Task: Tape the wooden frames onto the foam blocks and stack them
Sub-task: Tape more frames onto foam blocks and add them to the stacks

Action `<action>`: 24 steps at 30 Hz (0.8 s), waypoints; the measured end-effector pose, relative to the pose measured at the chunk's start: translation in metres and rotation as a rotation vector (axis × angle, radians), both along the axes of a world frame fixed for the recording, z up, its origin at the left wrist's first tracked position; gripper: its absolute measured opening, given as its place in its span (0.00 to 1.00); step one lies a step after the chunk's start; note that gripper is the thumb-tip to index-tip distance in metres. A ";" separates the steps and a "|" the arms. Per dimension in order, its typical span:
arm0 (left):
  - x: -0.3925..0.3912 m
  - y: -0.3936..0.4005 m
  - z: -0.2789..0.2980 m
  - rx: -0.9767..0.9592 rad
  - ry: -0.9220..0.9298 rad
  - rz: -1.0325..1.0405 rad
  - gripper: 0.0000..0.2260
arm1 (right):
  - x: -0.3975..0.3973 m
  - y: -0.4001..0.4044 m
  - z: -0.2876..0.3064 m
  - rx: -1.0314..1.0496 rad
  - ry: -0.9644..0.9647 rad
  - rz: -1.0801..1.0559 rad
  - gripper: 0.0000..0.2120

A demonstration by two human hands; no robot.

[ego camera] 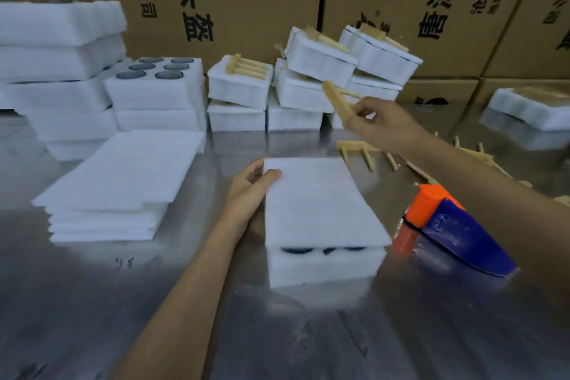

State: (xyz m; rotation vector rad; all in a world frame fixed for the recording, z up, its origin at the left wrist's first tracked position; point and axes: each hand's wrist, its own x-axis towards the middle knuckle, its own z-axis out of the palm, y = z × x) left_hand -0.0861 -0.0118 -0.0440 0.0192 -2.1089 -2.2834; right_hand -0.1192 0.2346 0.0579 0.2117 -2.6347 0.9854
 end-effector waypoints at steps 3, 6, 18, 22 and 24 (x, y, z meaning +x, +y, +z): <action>0.005 0.002 0.001 -0.005 -0.015 0.020 0.14 | 0.041 -0.009 0.023 0.035 0.106 -0.012 0.09; 0.011 0.002 0.002 -0.008 -0.017 0.037 0.14 | 0.086 -0.030 0.024 0.106 0.075 0.102 0.07; 0.031 0.004 0.001 0.034 -0.012 0.058 0.17 | 0.114 -0.051 -0.027 -0.007 -0.071 -0.041 0.17; 0.030 0.004 -0.003 0.063 -0.064 0.011 0.25 | 0.102 -0.040 -0.048 -0.277 -0.587 -0.144 0.31; 0.035 0.005 -0.007 0.094 -0.096 -0.038 0.30 | 0.104 -0.043 -0.058 -0.308 -0.669 -0.143 0.32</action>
